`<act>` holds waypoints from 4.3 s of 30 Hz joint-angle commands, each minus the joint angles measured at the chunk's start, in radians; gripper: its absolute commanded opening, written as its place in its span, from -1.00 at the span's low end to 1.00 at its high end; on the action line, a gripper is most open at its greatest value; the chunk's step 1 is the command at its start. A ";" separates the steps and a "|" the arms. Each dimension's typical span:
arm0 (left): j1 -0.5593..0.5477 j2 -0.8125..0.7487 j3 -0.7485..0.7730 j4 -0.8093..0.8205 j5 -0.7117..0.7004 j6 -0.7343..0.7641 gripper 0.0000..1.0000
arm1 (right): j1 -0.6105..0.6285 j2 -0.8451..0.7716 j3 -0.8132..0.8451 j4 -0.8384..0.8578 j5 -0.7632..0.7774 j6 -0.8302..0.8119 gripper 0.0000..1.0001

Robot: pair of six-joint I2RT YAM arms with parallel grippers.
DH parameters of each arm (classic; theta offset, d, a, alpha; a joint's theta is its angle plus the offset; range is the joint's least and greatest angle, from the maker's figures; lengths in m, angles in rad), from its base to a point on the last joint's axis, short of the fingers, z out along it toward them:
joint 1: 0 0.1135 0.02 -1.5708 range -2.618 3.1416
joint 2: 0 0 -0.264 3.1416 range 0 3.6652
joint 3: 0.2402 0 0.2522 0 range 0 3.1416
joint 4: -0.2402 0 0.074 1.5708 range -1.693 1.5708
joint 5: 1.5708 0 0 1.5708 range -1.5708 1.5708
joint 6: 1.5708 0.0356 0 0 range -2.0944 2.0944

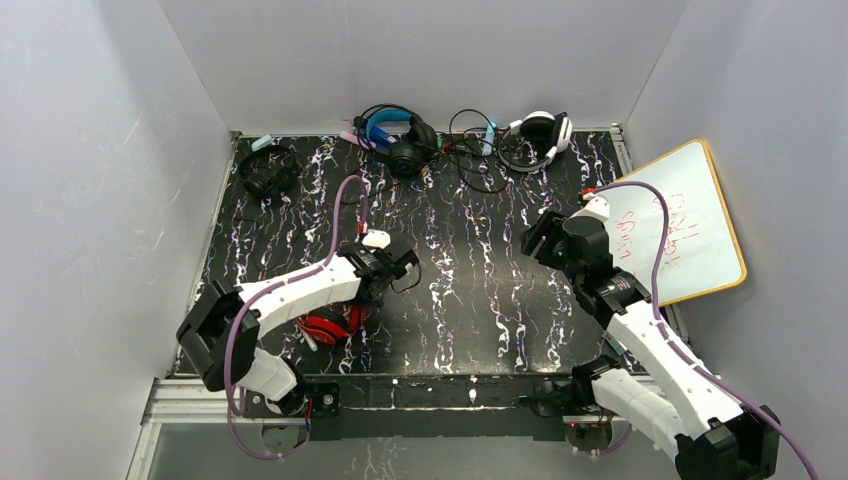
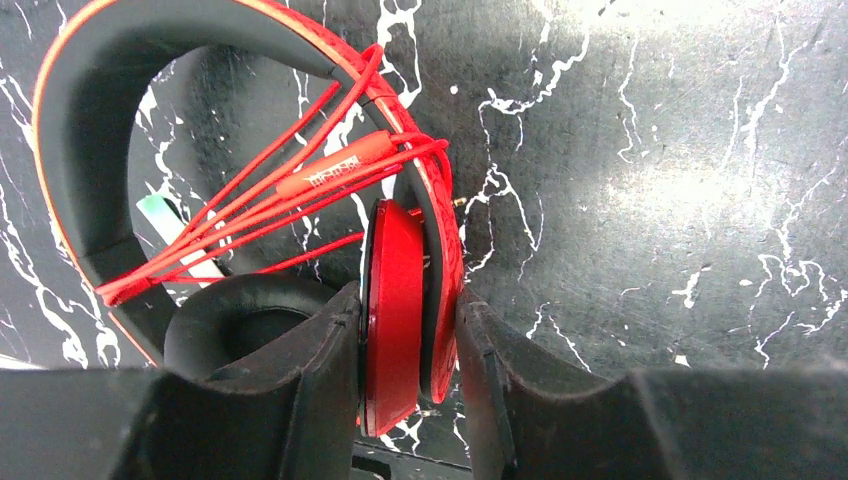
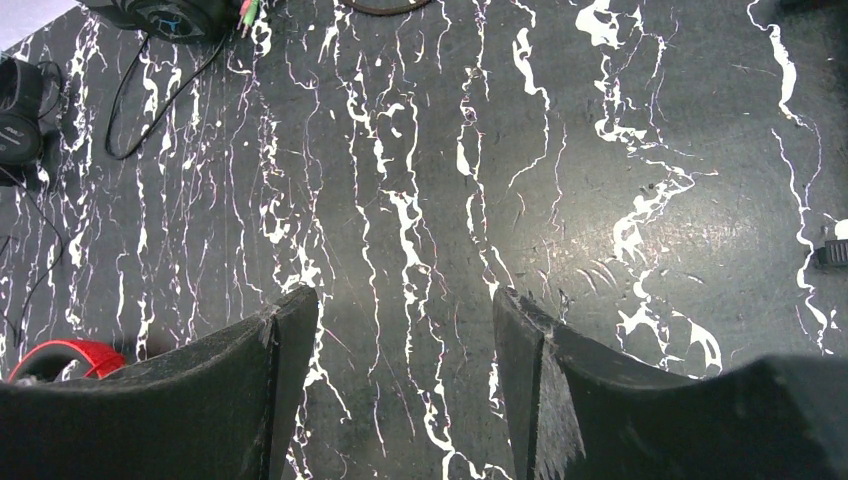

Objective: Wrap the headphones
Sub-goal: Move the headphones to the center of the board.

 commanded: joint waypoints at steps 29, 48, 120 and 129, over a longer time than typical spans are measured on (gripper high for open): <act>0.405 -0.120 -0.042 0.209 0.298 0.840 -0.59 | -0.006 0.027 0.085 0.020 -0.036 -0.001 0.45; 0.629 -0.127 -0.021 0.258 0.122 0.800 0.96 | -0.006 0.065 0.147 -0.007 -0.102 -0.028 0.45; 0.743 0.730 0.912 0.758 0.691 -0.177 0.97 | -0.013 0.143 0.184 0.020 -0.278 -0.107 0.49; 0.739 0.978 1.126 0.745 0.693 -0.240 0.96 | -0.013 0.139 0.189 0.017 -0.278 -0.101 0.50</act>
